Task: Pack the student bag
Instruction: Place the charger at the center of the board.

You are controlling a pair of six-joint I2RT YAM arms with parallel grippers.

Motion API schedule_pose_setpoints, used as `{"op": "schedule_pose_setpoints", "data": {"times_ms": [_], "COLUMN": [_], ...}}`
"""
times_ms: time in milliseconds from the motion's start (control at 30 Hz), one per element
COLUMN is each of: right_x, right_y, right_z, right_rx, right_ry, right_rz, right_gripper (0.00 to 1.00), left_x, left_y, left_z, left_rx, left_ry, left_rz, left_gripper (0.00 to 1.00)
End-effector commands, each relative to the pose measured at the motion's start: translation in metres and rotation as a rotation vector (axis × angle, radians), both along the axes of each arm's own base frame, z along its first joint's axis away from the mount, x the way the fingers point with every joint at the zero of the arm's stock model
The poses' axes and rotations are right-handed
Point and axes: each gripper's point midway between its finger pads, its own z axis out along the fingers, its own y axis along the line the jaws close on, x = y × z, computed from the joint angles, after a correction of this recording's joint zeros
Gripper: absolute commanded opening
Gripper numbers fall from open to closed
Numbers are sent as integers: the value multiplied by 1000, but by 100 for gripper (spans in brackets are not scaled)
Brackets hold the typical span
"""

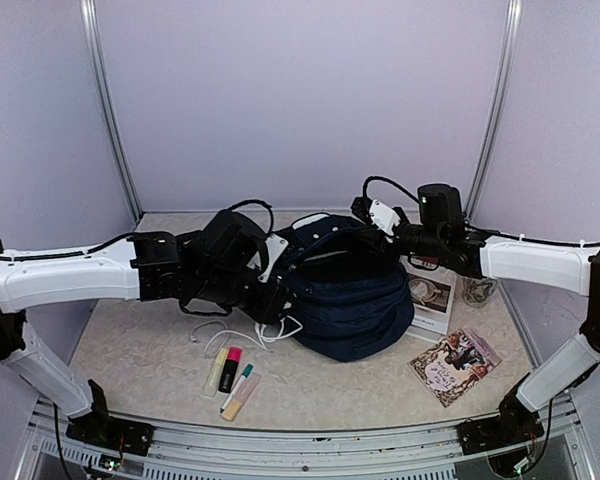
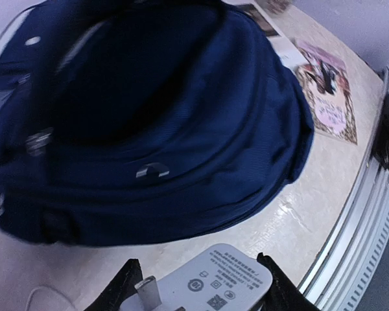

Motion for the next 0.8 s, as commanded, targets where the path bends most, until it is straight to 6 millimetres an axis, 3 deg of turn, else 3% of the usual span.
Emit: {"op": "schedule_pose_setpoints", "data": {"times_ms": [0, 167, 267, 367, 467, 600, 767], "right_x": [10, 12, 11, 9, 8, 8, 8], "right_y": [1, 0, 0, 0, 0, -1, 3], "right_z": [37, 37, 37, 38, 39, 37, 31], "right_rx": [89, 81, 79, 80, 80, 77, 74], "right_ry": [-51, -42, -39, -35, -34, -30, -10], "right_rz": [-9, -16, -18, -8, -8, -7, 9], "right_gripper": [0, 0, 0, 0, 0, 0, 0], "left_x": [-32, -55, -64, -64, -66, -62, -61], "left_y": [-61, -97, -97, -92, -94, -97, -105], "left_z": [-37, -102, -136, -151, -138, -96, -32], "left_rx": [55, 205, 302, 355, 321, 231, 68], "left_ry": [-29, 6, 17, 17, 1, -109, -233], "left_rz": [-382, -605, -680, -701, -715, -704, -684], "left_gripper": [26, 24, 26, 37, 64, 95, 99]}}
